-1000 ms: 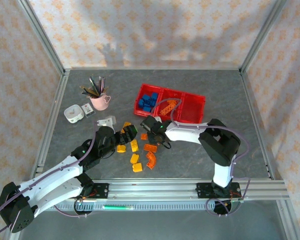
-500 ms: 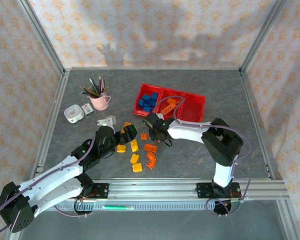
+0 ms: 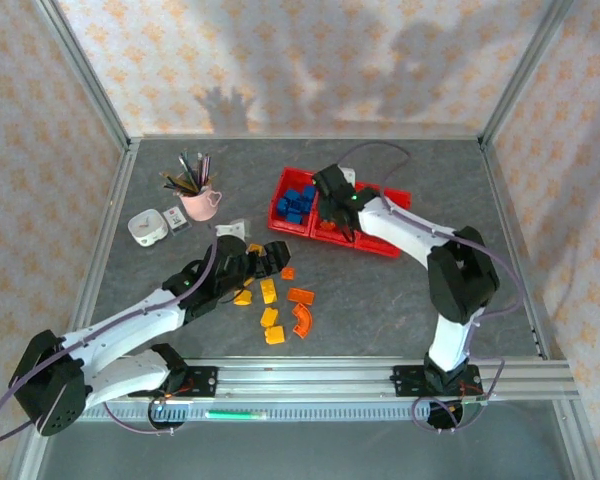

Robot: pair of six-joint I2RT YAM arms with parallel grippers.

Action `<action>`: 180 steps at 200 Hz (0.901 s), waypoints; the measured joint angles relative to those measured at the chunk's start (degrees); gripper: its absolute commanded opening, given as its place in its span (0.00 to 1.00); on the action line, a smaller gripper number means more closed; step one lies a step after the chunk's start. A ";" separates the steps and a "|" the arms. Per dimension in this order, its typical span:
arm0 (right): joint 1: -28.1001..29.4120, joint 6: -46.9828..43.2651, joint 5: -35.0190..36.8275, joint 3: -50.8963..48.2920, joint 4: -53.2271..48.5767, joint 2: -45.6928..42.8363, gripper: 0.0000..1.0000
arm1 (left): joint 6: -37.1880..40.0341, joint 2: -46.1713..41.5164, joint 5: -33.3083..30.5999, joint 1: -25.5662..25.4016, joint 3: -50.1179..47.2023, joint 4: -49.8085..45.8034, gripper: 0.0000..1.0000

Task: Sort the legos into containers by color
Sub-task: Place the lego in the container.

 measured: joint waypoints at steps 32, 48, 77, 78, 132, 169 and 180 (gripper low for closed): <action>-2.78 -0.85 0.66 4.79 -0.59 6.25 0.48 | 0.90 2.56 0.00 0.02 1.77 1.99 0.99; -3.54 -1.20 0.74 6.58 -1.03 8.15 0.56 | 1.31 3.67 0.04 0.02 2.75 2.34 0.99; -3.54 -2.38 0.20 7.34 -1.05 8.00 0.59 | 2.12 4.17 0.04 0.02 3.50 2.78 0.99; -3.50 -2.40 0.13 7.34 -1.05 7.98 0.60 | 2.12 4.17 0.04 0.02 3.50 2.80 0.99; 0.33 -2.32 -0.98 -0.83 -0.35 -0.98 0.69 | 2.10 0.22 -0.35 0.02 2.62 2.60 0.99; 7.58 -0.61 -0.98 -6.75 0.11 -7.02 0.74 | 1.66 -5.29 -1.53 0.00 -0.24 1.55 0.99; 9.77 0.26 -0.94 -8.20 0.20 -7.52 0.76 | 1.27 -6.91 -1.88 0.02 -1.44 0.83 0.99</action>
